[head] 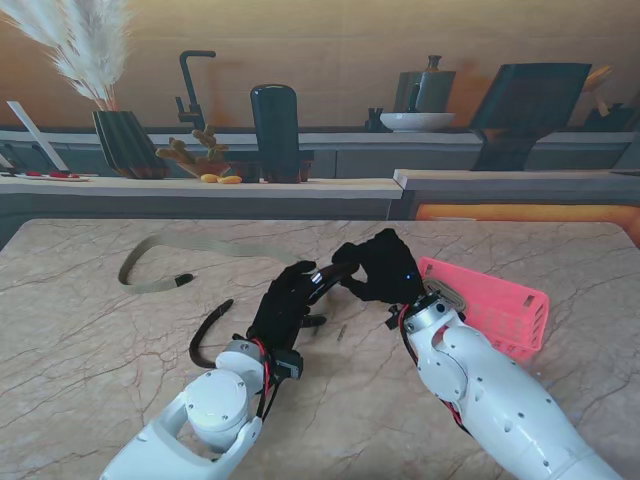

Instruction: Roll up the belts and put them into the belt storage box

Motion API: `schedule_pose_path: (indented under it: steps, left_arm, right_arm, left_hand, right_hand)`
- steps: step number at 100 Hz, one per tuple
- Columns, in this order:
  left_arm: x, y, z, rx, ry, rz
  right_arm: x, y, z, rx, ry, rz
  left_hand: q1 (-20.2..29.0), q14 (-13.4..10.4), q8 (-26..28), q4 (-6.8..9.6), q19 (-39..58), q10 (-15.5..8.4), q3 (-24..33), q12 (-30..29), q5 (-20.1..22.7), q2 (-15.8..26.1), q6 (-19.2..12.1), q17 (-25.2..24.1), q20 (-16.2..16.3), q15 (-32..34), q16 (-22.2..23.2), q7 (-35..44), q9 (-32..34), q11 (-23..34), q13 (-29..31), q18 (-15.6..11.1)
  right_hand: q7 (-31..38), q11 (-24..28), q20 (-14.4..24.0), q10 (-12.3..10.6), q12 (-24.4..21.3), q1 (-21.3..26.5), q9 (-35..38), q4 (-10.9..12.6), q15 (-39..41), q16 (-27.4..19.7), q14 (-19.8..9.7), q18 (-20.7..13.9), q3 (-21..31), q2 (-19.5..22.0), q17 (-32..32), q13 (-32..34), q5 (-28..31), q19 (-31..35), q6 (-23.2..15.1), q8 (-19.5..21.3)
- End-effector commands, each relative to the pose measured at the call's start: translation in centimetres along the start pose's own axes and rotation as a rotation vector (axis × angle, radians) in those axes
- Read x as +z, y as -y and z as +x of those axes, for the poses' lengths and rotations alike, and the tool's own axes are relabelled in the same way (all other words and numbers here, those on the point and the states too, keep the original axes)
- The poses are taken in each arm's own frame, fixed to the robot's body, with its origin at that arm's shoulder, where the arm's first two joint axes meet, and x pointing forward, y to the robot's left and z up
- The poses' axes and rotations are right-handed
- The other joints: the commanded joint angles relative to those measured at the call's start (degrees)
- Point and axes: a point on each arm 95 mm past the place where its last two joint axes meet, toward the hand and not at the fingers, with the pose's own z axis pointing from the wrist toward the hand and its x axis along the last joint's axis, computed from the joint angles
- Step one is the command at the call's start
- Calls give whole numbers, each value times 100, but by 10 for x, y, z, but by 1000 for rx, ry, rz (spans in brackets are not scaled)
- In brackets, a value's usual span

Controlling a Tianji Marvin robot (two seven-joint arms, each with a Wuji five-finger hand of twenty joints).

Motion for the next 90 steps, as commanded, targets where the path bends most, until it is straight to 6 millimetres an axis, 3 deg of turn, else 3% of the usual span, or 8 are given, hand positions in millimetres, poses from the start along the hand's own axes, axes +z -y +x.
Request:
schedule_pose_path:
  steps: [1,48,80,90]
  left_arm:
    - [1,-1,-4,36,-15,4]
    - [2,-3,-10,146,-35,-27]
    - [4,-13,-11,185,-58,-32]
    - [5,-17,-8,167,-73,-19]
  right_arm:
    - [5,-5,5,2,9,-34]
    - [14,-14,1,-10,73,-94]
    - [19,-7,7,43,97,-97]
    - [19,-1,13,85,87,-76]
  left_hand:
    - [-188,-271,-89,199,-129,-109,-32,-107,-175,-225,-245,-84,-121,-119,-93,-212,-230,-167,-177,-265]
    - [-227,-334,-207,190,-320,-103,141,-207,-264,-188,-235,-249,-231,-263,-183,-271,-465,-235,-375,-447]
    - [-138,-443,-247,157,-365,-114,206,-230,-608,113,-136,-386,-241,-231,-166,-227,-840,-170,-625,-662]
    - [-153,-527,-542,151,-493,-137,88,-337,-594,232,-107,-461,-329,-271,-234,-555,-1035,-168,-764,-789]
  right_hand:
    - [799,125,44,223,33,469,96,158,153,62,81,198,436,437,-18,66,776,185,6,159]
    - [772,167,-35,280,24,501,102,191,224,37,116,205,433,427,-3,91,802,302,84,174]
    - [756,202,-82,305,22,506,123,214,278,31,134,212,430,423,3,123,814,363,124,186]
    - [754,210,-92,307,19,502,133,218,293,31,141,212,431,419,6,141,819,381,144,189]
